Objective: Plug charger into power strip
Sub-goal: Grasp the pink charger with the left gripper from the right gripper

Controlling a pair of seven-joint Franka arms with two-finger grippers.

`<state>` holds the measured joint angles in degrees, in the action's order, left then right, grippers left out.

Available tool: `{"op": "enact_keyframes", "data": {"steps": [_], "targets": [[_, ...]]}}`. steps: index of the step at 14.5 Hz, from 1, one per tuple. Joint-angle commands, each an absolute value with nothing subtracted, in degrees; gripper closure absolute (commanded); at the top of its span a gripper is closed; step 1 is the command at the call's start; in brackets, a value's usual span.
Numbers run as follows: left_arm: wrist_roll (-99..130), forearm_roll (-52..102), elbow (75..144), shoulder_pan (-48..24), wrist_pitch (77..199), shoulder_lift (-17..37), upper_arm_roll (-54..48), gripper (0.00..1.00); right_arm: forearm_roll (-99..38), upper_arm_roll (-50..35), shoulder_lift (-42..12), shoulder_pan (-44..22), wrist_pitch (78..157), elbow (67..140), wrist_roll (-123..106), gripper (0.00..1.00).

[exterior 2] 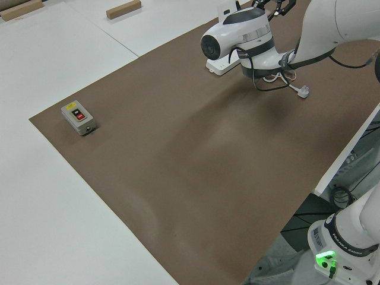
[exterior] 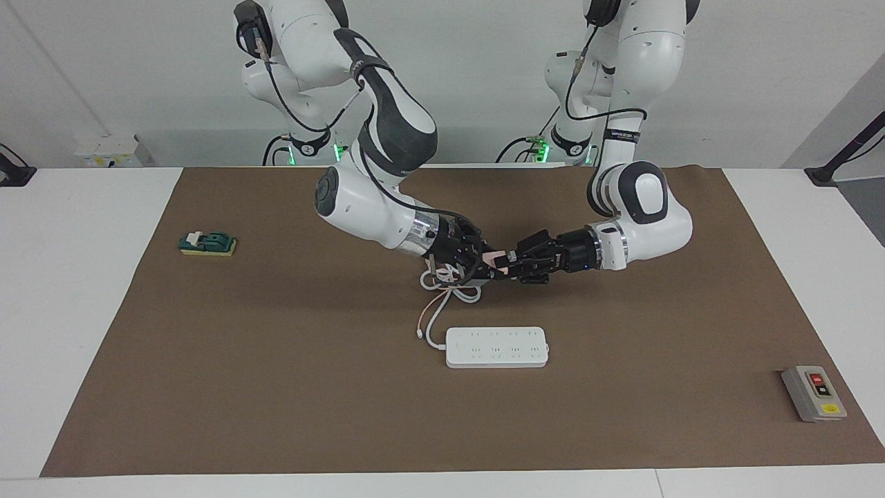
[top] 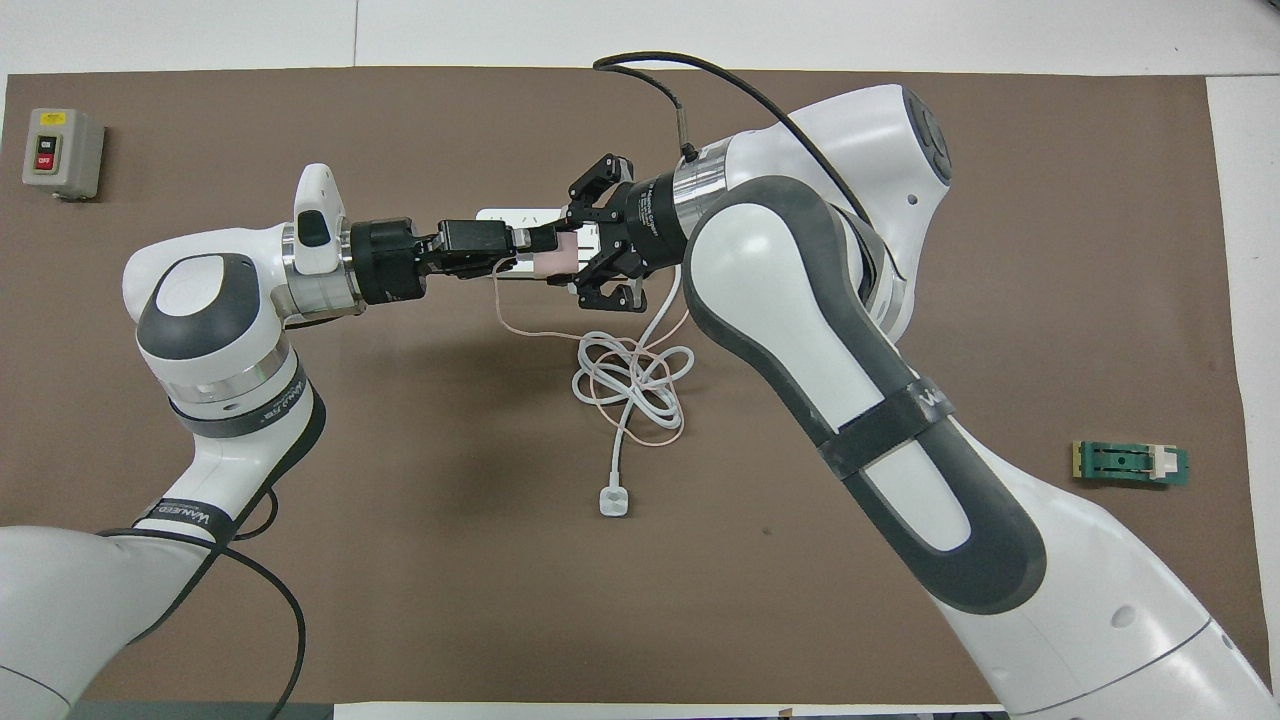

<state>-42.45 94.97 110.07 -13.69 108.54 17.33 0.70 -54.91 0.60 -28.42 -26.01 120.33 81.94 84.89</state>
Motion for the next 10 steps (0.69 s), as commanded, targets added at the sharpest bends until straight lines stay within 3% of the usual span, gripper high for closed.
{"op": "enact_keyframes", "data": {"steps": [1, 2, 3, 4, 10], "targets": [[-44.47, 95.98, 111.71, -14.50, 109.69, 16.26, 1.14, 1.00, -55.63, 0.53, -29.44, -25.84, 119.44, 80.16, 85.43, 1.00], [-44.47, 95.98, 111.71, -14.50, 109.60, 16.35, 1.14, 1.00, -55.72, 0.53, -29.44, -25.84, 119.62, 80.16, 85.52, 1.00], [-44.47, 95.98, 111.71, -14.50, 109.60, 16.35, 1.14, 1.00, -55.37, 0.53, -29.44, -26.10, 119.88, 80.16, 85.69, 0.79], [-44.47, 95.98, 111.62, -14.50, 109.60, 16.26, 1.23, 1.00, -55.28, 0.53, -29.44, -26.54, 120.06, 80.16, 85.78, 0.03], [-44.47, 95.89, 111.18, -14.15, 109.25, 15.91, 1.32, 1.00, -55.55, 0.53, -29.44, -26.11, 119.53, 80.16, 85.87, 0.00]]}}
